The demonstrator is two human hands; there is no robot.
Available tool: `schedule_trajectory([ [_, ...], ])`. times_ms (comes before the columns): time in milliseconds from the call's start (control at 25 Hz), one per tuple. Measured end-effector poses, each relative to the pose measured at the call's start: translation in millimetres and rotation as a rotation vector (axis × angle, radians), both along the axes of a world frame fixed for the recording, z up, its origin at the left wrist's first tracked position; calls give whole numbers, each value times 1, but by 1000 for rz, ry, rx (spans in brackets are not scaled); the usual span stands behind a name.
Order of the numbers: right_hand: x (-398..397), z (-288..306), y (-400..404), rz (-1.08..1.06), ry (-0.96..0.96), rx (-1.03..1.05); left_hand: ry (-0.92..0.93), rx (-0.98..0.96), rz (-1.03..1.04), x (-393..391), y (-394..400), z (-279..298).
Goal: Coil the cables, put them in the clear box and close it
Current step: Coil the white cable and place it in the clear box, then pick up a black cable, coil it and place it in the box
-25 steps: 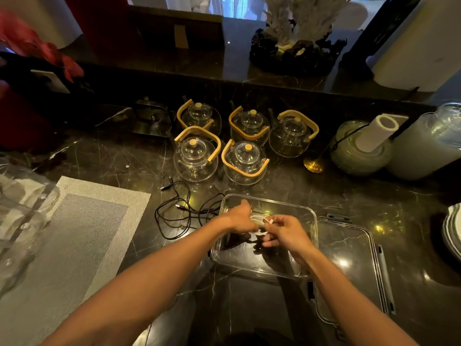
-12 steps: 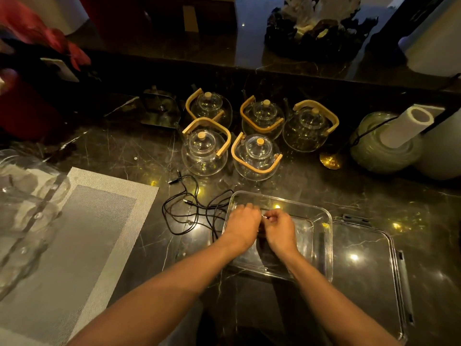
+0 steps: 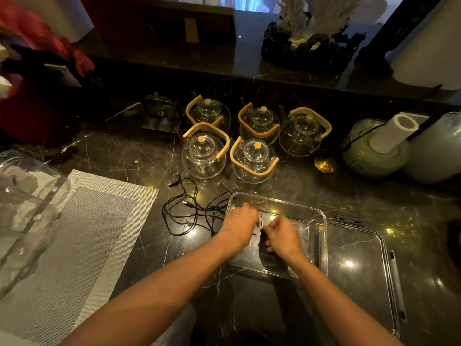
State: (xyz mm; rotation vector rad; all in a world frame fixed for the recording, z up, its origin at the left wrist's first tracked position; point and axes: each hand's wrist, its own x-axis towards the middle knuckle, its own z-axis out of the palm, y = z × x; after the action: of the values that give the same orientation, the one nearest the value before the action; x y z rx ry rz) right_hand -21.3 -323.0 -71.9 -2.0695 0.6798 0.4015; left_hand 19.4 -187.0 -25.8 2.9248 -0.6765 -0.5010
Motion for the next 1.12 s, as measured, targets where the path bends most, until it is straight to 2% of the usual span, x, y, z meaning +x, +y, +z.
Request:
schedule_trajectory([
  [80, -2, 2, -2, 17, 46, -8, 2, -130, 42, 4, 7, 11],
  [240, -1, 25, -8, 77, 15, 21, 72, -546, 224, 20, 45, 38],
  [360, 13, 62, -9, 182, -111, -30, 45, -650, 319, 28, 82, 53],
  [520, 41, 104, 13, 345, -244, -108, 56, -611, 429, 29, 124, 48],
  [720, 57, 117, 80, 596, -309, -175, 67, -504, 527, 12, 163, 21],
  [800, 61, 110, 106, 707, -335, -282, 89, -458, 490, 5, 169, 11],
  [880, 65, 98, 124, 859, -349, -504, 148, -499, 485, 1, 173, 1],
  [1000, 70, 87, 135, 1000, -177, -766, 178, -509, 497, 1, 176, -16],
  [1120, 76, 81, 140, 1059, -58, -794, 263, -540, 536, 1, 180, -31],
])
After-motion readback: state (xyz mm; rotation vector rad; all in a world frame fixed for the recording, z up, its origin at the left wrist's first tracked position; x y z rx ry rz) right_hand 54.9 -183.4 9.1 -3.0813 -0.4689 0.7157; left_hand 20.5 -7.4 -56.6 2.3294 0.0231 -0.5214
